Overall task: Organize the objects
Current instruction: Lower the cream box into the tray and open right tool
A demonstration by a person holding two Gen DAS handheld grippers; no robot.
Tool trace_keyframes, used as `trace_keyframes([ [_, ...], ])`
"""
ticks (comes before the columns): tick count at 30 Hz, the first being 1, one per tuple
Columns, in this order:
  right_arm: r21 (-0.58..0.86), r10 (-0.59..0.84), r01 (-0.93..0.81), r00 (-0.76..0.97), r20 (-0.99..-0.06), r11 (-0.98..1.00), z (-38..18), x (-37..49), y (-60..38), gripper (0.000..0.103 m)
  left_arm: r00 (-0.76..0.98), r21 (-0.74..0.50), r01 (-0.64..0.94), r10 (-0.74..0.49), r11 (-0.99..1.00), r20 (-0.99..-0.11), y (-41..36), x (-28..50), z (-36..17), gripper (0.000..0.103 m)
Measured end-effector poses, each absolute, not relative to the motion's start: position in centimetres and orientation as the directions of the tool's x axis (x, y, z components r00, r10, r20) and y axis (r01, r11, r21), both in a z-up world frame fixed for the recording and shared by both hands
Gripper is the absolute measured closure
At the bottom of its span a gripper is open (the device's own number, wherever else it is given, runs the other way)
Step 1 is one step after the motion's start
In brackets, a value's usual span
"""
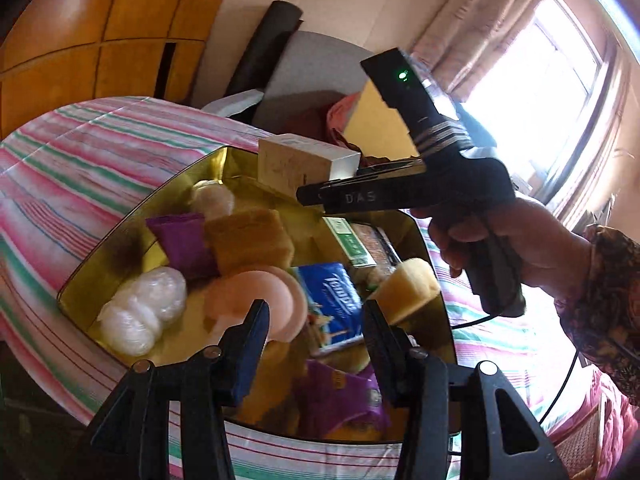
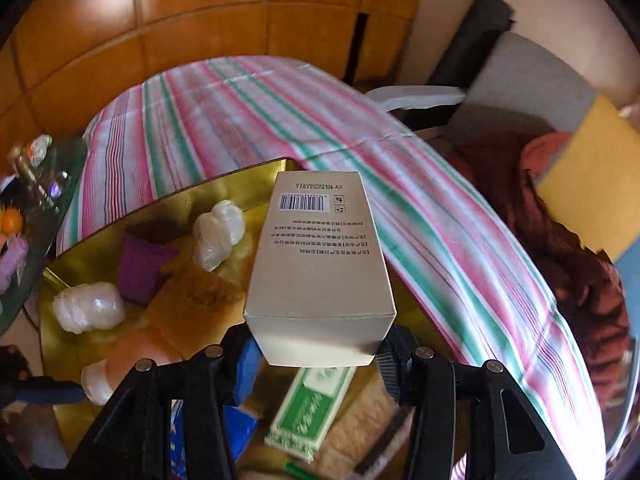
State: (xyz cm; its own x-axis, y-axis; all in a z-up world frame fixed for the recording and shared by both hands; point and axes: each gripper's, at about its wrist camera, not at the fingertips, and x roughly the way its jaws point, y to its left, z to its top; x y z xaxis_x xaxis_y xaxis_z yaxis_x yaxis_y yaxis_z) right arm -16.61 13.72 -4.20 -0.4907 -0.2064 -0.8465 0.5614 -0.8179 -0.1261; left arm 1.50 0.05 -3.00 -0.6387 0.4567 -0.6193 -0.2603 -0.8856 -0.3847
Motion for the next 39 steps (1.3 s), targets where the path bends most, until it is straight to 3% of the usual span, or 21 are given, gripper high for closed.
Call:
trace_keyframes([
  [3, -0.103, -0.233, 0.597, -0.458, -0.858, -0.796, -5.2, -17.8, 12.9, 0.052, -0.638, -0.39, -0.246, 0.451, -0.887, -0.624, -0.4, 1.3, -3.2, 0.055],
  [7, -0.148, -0.212, 0.586, -0.5, -0.84, -0.797, -5.5, -18.2, 12.5, 0.019, -0.641, -0.387, -0.245, 0.448, -0.889, -0.623, -0.5, 1.4, -3.2, 0.055],
  [12, -0.139, -0.176, 0.475, -0.559, -0.81, -0.869, -4.3, -17.7, 15.0, 0.015, -0.636, -0.386, -0.243, 0.447, -0.89, -0.629, -0.3, 1.4, -3.4, 0.055],
  [16, -0.155, -0.111, 0.38, -0.592, -0.798, -0.912, -3.4, -16.0, 16.7, 0.0, -0.64, -0.372, -0.225, 0.424, -0.901, -0.641, -0.1, 1.5, -3.2, 0.055],
  [24, -0.152, -0.048, 0.269, -0.615, -0.787, -0.951, -2.0, -11.3, 18.1, 0.0, -0.666, -0.301, -0.156, 0.326, -0.941, -0.671, -0.2, 1.2, -2.2, 0.055],
  [34, -0.042, -0.059, 0.143, -0.635, -0.77, -0.989, 0.7, -5.2, 18.9, 0.0, -0.688, -0.192, -0.051, 0.174, -0.98, -0.705, -1.6, 1.1, 0.1, 0.055],
  [39, 0.008, -0.062, 0.088, -0.633, -0.772, -0.996, 0.8, -3.4, 18.9, 0.0, -0.71, -0.174, -0.05, 0.157, -0.984, -0.687, -2.0, 1.6, 1.0, 0.055],
])
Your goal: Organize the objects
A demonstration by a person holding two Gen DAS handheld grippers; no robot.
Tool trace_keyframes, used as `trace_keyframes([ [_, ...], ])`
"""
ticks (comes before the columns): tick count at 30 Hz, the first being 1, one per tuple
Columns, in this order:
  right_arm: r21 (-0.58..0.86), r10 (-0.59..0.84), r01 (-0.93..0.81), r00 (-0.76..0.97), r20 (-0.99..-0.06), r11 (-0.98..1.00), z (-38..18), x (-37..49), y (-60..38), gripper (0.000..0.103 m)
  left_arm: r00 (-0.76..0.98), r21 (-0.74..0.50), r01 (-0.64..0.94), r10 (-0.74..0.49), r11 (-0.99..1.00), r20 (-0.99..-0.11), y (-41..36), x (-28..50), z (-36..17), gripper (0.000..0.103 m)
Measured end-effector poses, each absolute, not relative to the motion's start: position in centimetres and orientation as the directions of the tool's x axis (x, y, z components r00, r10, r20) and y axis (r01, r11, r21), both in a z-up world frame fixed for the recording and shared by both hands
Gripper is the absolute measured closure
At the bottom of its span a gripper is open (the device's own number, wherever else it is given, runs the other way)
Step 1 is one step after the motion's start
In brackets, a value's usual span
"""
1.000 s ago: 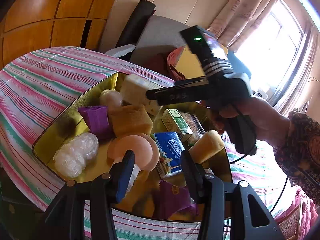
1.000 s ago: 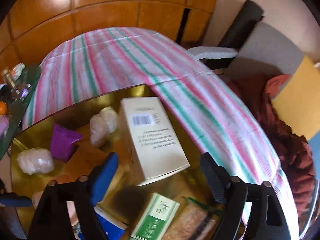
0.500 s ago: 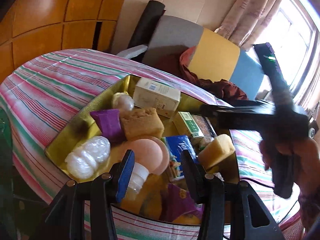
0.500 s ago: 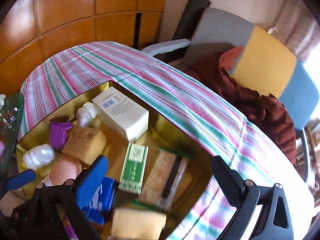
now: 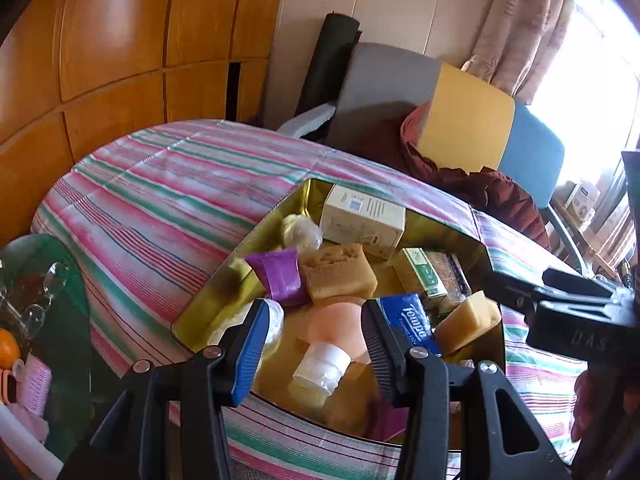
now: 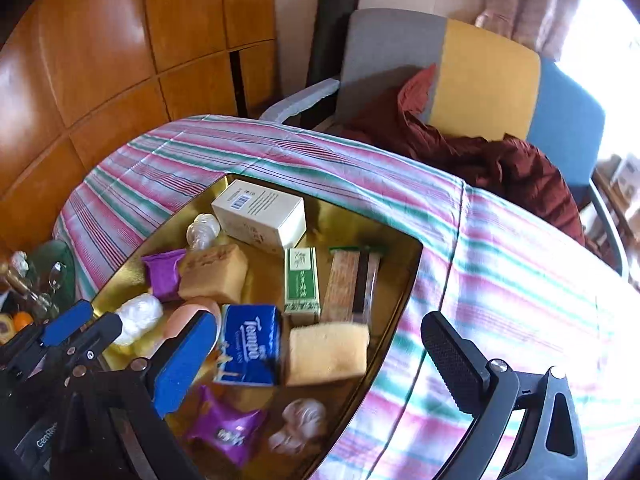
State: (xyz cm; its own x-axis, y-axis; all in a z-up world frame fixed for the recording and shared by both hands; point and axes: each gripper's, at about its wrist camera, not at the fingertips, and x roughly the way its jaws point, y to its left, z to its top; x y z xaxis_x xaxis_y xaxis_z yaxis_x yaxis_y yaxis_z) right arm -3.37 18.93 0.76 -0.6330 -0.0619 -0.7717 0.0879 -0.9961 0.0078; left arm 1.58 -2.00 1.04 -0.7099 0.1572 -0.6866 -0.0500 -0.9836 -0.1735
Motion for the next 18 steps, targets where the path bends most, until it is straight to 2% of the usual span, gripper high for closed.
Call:
trace_keyframes([
  [4, 0.03, -0.051, 0.043, -0.633, -0.772, -0.999, 0.9, -2.3, 19.0, 0.0, -0.733, -0.14, -0.047, 0.129, -0.989, -0.668, -1.9, 2.0, 1.9, 0.055],
  [12, -0.016, 0.017, -0.008, -0.649, -0.761, -1.0, 1.3, -1.2, 18.4, 0.0, -0.738, -0.088, -0.072, 0.112, -0.994, -0.666, -1.1, 2.3, 3.0, 0.055],
  [18, -0.041, 0.08, -0.076, -0.639, -0.765, -0.996, 1.3, -0.9, 18.3, 0.0, -0.738, -0.101, -0.05, 0.105, -0.994, -0.666, -1.5, 2.1, 3.4, 0.055],
])
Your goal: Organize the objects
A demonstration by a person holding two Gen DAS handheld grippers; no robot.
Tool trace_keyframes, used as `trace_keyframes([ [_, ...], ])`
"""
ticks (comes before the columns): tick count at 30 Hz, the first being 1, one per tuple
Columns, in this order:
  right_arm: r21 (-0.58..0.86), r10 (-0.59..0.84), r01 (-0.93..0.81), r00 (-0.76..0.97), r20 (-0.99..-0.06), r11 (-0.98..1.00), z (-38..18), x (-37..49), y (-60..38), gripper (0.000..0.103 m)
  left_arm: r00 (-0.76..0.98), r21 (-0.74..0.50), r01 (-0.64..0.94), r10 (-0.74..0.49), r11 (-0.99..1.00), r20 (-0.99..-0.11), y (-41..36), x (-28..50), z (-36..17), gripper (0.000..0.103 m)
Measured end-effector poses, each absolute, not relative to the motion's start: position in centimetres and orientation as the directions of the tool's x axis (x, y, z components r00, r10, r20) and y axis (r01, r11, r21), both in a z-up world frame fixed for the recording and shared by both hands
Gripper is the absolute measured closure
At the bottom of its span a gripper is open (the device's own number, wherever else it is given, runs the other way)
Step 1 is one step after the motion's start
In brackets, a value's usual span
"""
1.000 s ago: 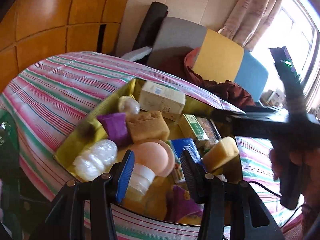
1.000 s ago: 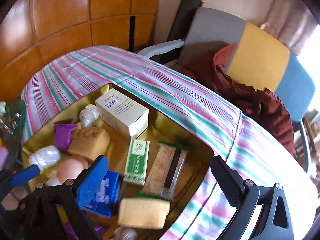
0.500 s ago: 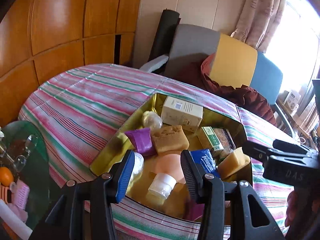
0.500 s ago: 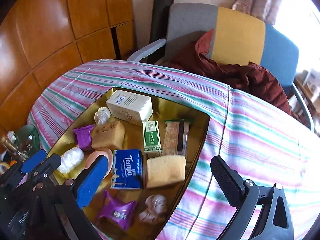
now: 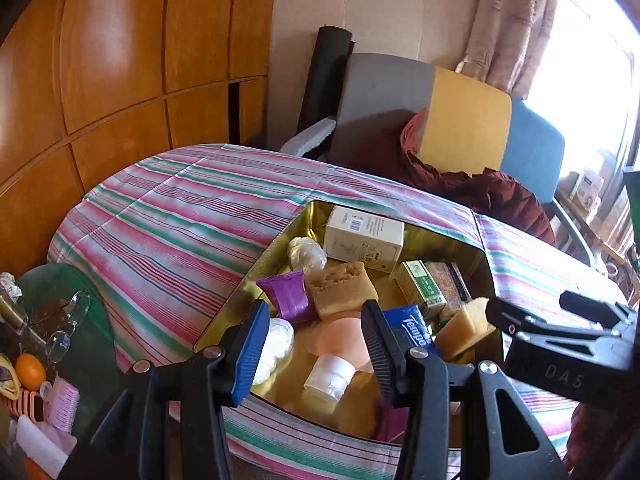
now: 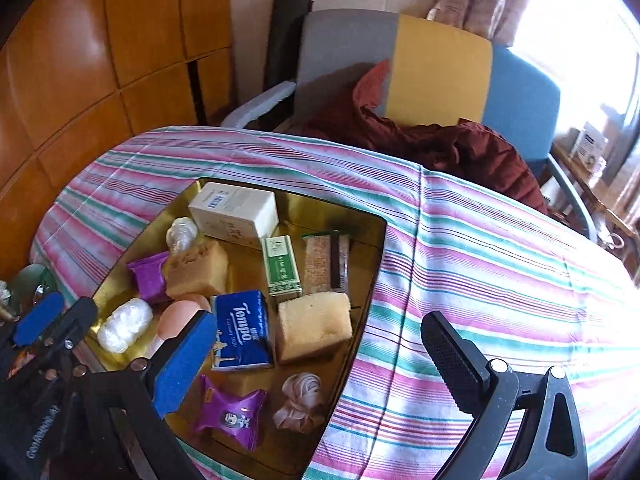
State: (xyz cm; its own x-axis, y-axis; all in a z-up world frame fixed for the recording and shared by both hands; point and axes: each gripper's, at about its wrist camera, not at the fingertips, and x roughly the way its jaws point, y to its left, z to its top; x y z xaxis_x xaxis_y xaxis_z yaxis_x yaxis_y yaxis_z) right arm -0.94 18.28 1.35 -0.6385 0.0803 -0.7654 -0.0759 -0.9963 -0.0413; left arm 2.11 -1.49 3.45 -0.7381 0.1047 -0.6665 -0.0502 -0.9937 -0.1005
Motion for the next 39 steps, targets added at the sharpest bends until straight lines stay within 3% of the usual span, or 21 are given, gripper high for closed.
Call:
trace_keyframes([
  [18, 0.02, 0.061, -0.117, -0.641, -0.765, -0.993, 1.2, -0.4, 18.2, 0.0, -0.698, -0.036, 0.026, 0.007, -0.999, -0.716, -2.1, 1.5, 3.2, 0.055],
  [39, 0.011, 0.106, -0.18, -0.625, -0.773, -0.984, 0.6, -0.4, 19.1, 0.0, -0.657, -0.063, -0.042, 0.075, -0.997, -0.75, -0.9, 1.9, 3.0, 0.055],
])
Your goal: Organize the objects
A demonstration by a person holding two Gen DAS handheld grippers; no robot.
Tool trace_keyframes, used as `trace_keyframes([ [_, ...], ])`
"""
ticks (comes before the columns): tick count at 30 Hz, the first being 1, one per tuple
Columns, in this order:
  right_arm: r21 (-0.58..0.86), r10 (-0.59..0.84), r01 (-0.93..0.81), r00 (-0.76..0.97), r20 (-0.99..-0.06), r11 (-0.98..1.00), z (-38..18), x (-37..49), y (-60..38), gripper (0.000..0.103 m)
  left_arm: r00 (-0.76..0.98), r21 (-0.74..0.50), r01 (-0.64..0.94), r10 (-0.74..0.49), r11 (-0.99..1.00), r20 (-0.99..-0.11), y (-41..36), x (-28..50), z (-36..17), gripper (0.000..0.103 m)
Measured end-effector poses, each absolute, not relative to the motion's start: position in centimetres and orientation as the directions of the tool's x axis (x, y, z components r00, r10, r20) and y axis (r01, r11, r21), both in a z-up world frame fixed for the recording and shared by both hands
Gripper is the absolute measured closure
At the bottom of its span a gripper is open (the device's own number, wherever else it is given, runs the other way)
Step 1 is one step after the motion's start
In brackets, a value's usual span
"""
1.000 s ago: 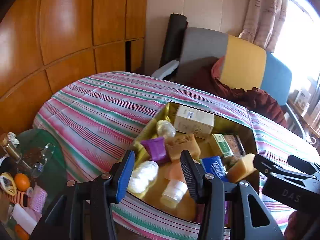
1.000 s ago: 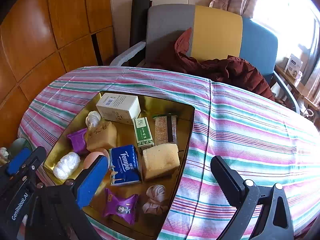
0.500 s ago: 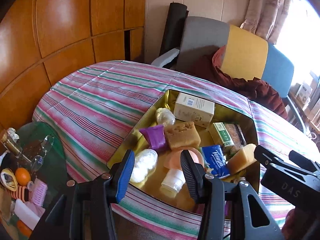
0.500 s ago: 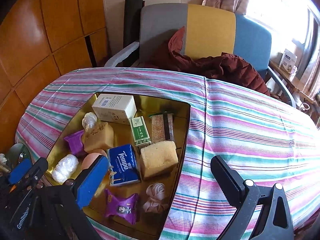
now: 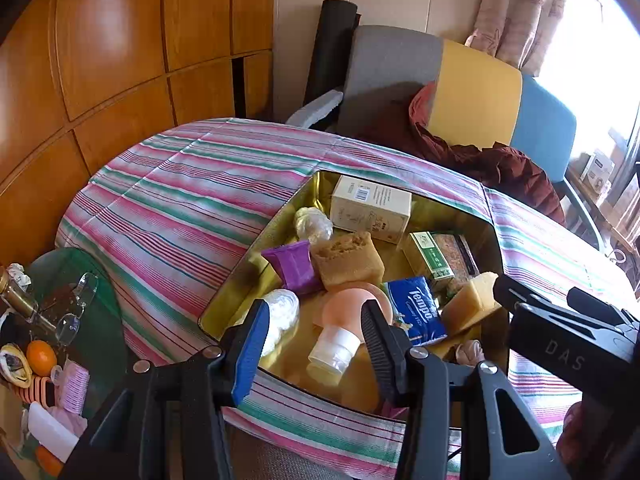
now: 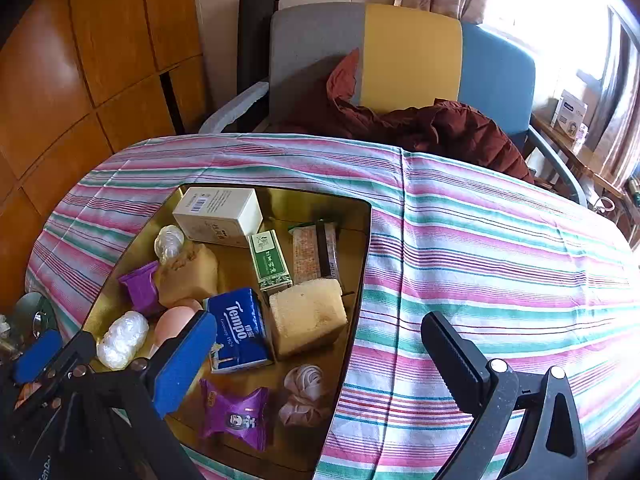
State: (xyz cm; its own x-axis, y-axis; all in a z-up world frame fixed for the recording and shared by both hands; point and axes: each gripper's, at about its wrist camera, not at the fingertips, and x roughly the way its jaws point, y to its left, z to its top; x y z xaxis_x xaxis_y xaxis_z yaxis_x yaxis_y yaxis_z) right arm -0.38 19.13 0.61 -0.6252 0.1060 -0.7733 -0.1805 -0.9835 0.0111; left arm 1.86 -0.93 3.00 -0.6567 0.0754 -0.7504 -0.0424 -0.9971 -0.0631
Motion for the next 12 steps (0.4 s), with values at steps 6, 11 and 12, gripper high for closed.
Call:
trace_keyframes([
  [6, 0.006, 0.112, -0.183, -0.628, -0.771, -0.983, 0.57, -0.36, 19.17, 0.0, -0.655, -0.048, -0.035, 0.06, -0.998, -0.753, -0.77, 1.91, 2.77, 0.055],
  [11, 0.008, 0.11, -0.183, -0.626, -0.772, -0.983, 0.49, -0.39, 19.24, 0.0, -0.663, -0.038, -0.028, 0.047, -0.999, -0.747, -0.78, 1.99, 2.8, 0.055],
  [12, 0.01, 0.107, -0.182, -0.625, -0.773, -0.983, 0.47, -0.4, 19.26, 0.0, -0.662, -0.041, -0.028, 0.049, -0.999, -0.748, -0.81, 1.99, 2.78, 0.055],
])
